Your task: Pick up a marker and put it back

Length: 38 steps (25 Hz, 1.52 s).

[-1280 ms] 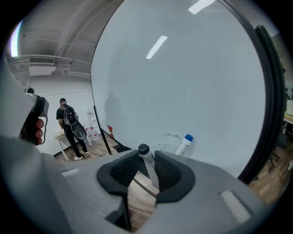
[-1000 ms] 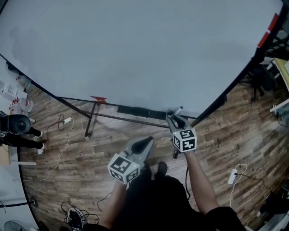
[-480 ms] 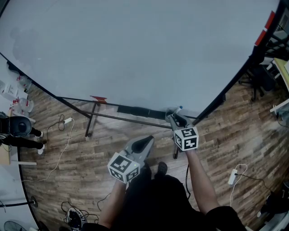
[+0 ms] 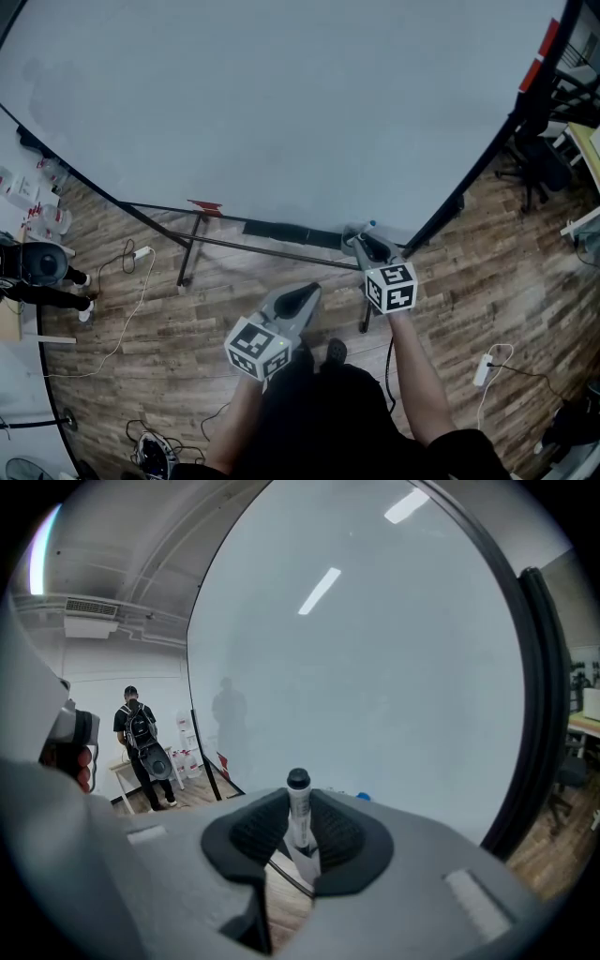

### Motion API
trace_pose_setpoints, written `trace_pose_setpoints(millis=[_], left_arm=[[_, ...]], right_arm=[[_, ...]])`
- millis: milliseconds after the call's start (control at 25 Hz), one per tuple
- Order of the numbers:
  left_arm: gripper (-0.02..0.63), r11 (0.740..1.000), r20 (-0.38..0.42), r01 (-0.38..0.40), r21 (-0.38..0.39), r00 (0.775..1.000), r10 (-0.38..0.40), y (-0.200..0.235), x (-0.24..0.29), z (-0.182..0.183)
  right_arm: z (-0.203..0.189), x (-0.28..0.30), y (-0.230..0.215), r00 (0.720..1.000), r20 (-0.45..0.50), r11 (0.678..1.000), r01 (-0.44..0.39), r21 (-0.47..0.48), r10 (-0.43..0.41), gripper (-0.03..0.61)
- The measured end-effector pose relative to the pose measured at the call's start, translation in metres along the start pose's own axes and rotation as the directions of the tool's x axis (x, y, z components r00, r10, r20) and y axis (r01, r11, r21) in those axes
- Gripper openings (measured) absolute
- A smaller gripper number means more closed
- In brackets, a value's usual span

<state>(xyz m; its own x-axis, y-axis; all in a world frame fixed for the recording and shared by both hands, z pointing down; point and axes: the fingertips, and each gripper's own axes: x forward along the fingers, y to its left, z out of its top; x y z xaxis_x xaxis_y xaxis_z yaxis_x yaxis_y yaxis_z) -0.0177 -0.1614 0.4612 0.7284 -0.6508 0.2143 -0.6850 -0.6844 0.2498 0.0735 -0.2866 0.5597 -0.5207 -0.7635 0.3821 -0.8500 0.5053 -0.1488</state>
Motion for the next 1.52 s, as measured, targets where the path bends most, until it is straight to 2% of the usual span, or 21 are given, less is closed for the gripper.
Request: trace_pose_setpoints(millis=[360,840,1240,1520], left_arm=[[0.014,1.000,0.009,0.002,0.003,1.000,-0.002,-0.009,0.001,0.002],[0.013,0.999,-0.011,-0.030,-0.021,0.999,0.030,-0.022,-0.004,-0.015],[0.013,1.000,-0.004,0.012,-0.016,1.000,-0.012,-0.027,-0.017,-0.013],[0.013,0.997,0.001,0.071,-0.007,0.997,-0.071,-0.027,-0.049,-0.012]], right_arm=[[0.025,-0.022,0.001,0.998,0.061,1.000,0.000,0.003,-0.001,0.077],[0.057,-0.063,0.018,0.986,0.159,0.998,-0.056,-0.004,0.056,0.075],[0.053,-0.089,0.048,0.984,0.172,0.998,-0.058,0.010,0.055,0.075],[0.039,-0.114,0.085,0.988,0.154,0.999,-0.001,0.039,-0.005,0.077]])
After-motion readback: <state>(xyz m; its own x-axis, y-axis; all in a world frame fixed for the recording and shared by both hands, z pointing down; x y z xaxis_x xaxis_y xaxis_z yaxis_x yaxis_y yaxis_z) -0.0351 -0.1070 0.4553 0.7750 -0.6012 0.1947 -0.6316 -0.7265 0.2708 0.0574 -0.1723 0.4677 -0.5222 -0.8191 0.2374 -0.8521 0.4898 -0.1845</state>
